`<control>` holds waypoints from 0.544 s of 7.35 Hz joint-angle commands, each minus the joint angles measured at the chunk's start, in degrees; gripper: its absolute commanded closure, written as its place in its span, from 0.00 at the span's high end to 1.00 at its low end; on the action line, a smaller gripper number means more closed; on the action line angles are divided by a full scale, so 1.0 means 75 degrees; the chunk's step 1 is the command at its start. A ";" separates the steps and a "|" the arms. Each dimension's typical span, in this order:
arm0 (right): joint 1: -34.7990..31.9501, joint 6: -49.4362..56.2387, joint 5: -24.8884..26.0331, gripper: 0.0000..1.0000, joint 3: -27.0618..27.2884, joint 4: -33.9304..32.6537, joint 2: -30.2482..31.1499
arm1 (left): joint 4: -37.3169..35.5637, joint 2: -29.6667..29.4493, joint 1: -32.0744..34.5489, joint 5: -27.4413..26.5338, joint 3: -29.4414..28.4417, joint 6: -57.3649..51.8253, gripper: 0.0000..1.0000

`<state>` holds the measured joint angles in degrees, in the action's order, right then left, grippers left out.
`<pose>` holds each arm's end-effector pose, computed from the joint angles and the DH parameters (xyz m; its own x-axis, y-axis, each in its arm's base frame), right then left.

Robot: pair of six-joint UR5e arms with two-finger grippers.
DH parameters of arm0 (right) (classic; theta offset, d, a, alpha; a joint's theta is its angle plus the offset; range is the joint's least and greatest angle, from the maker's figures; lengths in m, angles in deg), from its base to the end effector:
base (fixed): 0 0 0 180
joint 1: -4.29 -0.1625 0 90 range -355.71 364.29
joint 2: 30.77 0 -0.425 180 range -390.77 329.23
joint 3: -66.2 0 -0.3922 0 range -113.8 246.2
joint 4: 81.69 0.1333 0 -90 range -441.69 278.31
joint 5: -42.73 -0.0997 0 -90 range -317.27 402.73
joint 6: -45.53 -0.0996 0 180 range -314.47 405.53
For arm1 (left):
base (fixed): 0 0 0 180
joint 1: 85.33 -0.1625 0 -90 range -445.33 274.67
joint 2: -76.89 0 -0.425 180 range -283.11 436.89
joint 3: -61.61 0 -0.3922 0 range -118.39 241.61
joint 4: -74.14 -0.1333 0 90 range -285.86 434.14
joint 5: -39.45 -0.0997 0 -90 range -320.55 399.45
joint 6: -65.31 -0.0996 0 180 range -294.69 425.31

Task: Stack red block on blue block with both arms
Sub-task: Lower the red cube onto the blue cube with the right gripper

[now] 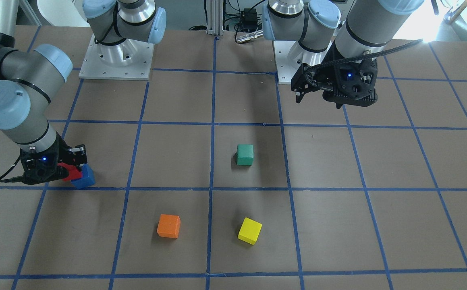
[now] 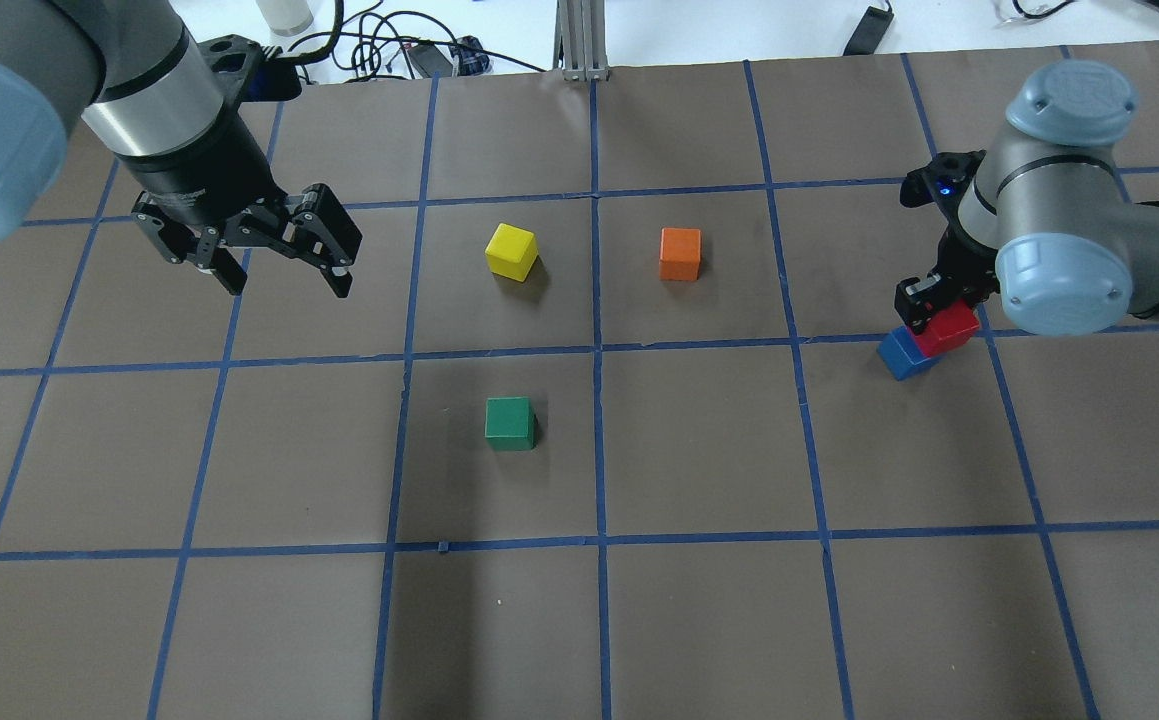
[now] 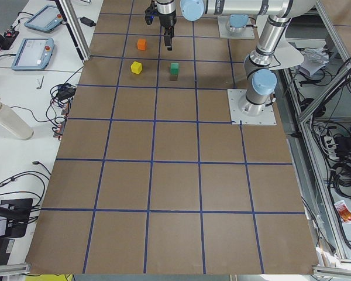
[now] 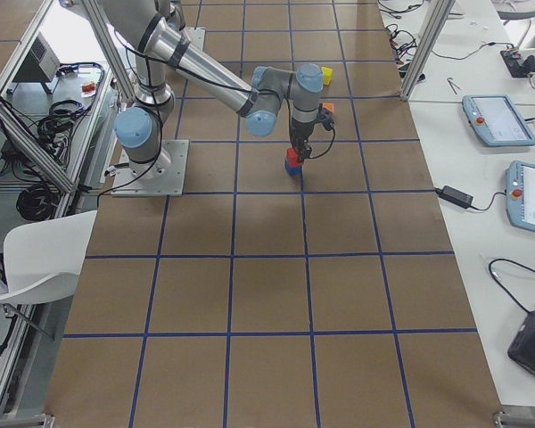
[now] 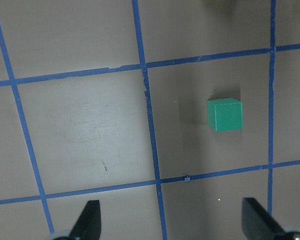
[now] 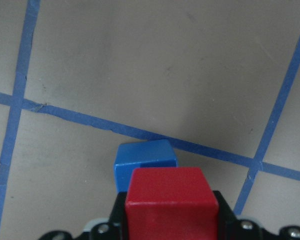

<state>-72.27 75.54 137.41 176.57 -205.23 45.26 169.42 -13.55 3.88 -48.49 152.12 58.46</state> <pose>-0.0002 -0.5395 0.2530 -0.9559 -0.2868 0.0637 -0.2837 0.9574 0.0529 -0.1302 -0.4856 0.4712 -0.9937 0.1010 0.0484 0.1056 0.9890 0.1035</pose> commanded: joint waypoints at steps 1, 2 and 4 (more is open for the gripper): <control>-0.0022 0.0204 -0.0026 0.18 -0.0008 0.0288 0.0046 | 0.0000 0.0001 0.0000 -0.0005 0.0001 0.0000 1.00; -0.0022 0.0298 -0.0130 0.18 -0.0008 0.0288 0.0046 | 0.0000 0.0012 0.0000 -0.0005 0.0001 0.0000 1.00; -0.0034 0.0579 -0.0236 0.19 -0.0020 0.0265 -0.0013 | 0.0000 0.0012 -0.0011 -0.0017 0.0001 0.0000 1.00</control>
<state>-72.49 78.57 136.28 176.48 -203.19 45.35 169.42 -13.47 3.83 -48.58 152.13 58.45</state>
